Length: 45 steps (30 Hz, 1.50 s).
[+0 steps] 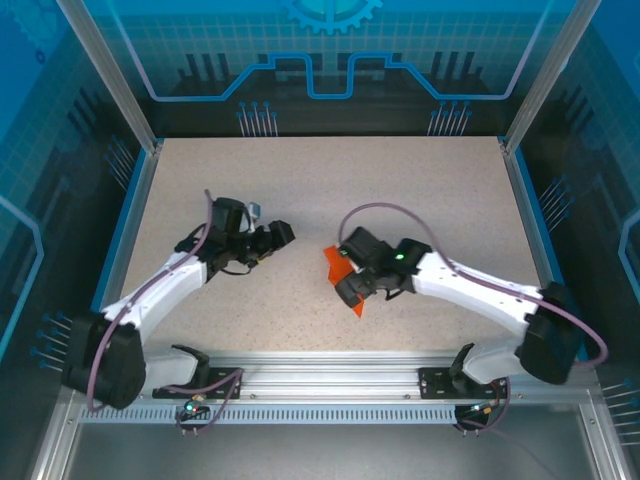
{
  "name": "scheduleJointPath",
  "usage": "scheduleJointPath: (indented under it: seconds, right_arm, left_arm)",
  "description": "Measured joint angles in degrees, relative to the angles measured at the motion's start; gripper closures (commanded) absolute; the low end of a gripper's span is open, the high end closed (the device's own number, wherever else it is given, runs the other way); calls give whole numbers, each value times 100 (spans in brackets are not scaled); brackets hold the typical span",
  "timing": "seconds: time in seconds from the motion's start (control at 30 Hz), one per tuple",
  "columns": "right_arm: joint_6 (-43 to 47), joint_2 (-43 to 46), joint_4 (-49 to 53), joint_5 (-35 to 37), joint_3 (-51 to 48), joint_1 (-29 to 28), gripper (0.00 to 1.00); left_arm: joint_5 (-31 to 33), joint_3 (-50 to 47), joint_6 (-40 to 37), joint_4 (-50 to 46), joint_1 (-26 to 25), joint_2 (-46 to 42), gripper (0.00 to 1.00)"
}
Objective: Fold a paper plane with a square sheet of paper (fold left side to right side)
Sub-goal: Turn over the paper at the center of the table, then fold the wing for the fifth time at the center of the table.
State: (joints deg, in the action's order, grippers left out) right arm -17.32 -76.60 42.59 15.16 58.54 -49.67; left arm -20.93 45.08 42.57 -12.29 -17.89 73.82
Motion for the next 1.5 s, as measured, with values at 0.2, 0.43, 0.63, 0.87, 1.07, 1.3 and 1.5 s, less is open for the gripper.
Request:
scheduleJointPath:
  seconds: [0.2, 0.43, 0.63, 0.87, 1.07, 1.3, 1.5]
  right_arm:
    - [-560, 1082, -1029, -831, -966, 728, 0]
    - [-1257, 1926, -2004, -1508, -2052, 1259, 0]
    - [-1572, 2192, -2468, -1718, -2527, 1486, 0]
    - [-1244, 2170, -2791, -1797, -2662, 1561, 0]
    - [-1069, 1624, -3108, -2881, -2505, 2564, 0]
    - [-872, 597, -3936, -4271, -2505, 3241, 8]
    - [-612, -487, -4671, -5106, -2354, 3405, 18]
  left_arm:
    - [-345, 136, 166, 737, -634, 1279, 17]
    - [-507, 791, 286, 1281, -1064, 2540, 27]
    - [-592, 1088, 358, 1532, -1165, 3115, 55]
    - [-592, 1099, 44, 1585, -1165, 3154, 86]
    - [-619, 892, -409, 1606, -1165, 2826, 94]
    - [-914, 352, -935, 1945, -1165, 2116, 98]
    - [-1193, 81, -1217, 2225, -1165, 1899, 99]
